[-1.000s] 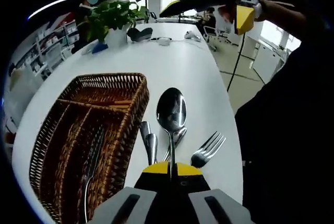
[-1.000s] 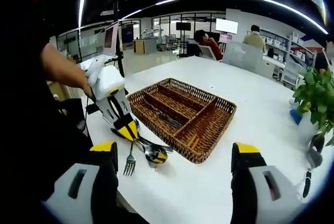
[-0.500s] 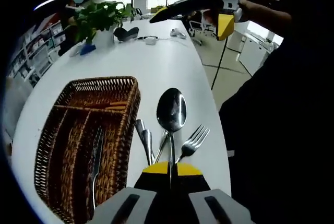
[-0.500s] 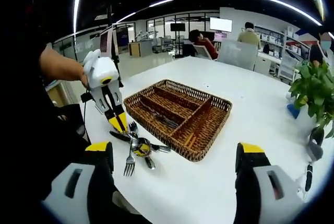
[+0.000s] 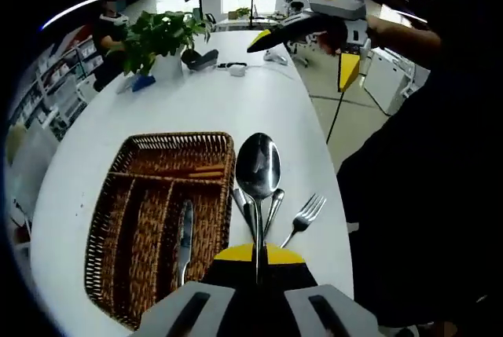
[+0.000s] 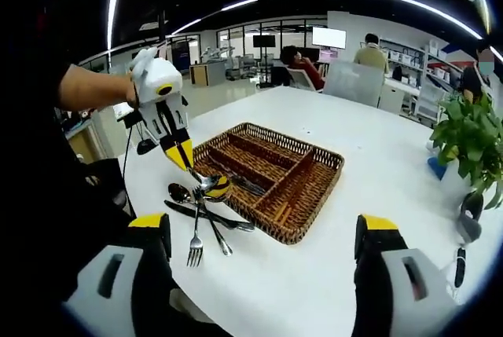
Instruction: Arrange the knives, forks, and spoons in their matching storage slots by inserting each utensil handle-first until every utensil is classified and aligned in the correct compartment
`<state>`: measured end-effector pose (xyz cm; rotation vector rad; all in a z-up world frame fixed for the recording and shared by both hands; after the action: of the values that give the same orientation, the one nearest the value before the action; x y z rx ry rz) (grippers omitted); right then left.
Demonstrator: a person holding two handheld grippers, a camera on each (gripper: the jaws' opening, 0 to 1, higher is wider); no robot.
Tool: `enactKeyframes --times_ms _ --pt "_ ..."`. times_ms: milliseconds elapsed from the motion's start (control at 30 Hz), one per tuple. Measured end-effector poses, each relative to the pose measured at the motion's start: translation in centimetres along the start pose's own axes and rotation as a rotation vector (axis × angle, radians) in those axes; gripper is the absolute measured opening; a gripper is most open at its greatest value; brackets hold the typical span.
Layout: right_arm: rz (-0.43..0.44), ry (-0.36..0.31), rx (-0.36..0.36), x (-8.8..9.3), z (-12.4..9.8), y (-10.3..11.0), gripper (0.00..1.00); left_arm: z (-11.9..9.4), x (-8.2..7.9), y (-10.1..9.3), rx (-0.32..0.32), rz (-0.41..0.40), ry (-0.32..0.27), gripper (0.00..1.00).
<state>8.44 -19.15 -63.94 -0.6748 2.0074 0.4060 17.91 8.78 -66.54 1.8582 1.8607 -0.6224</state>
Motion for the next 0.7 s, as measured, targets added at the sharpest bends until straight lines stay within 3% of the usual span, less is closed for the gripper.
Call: enactKeyframes --times_ms 500,700 --pt "0.029 0.004 0.008 -1.3 0.0 -0.4 0.99 -5.6 -3.3 2.2 -0.1 0.049 0.013 0.0" --pt "0.038 -0.021 0.016 -2.2 0.0 -0.6 0.99 -5.9 -3.8 2.3 -0.115 0.084 0.022 0.0"
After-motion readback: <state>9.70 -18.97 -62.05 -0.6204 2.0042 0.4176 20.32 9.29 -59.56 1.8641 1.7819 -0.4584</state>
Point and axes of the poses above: the point that each gripper's makers call its tool centre point, and the gripper's own axes: z roughly forward along the fingers, y roughly to its left, x roughly out of its underside, the point moved 10 cm from there along -z, roughly backward along the fingers, and after that the axes turned 2 degrees about -y, right-handed, at the moved point
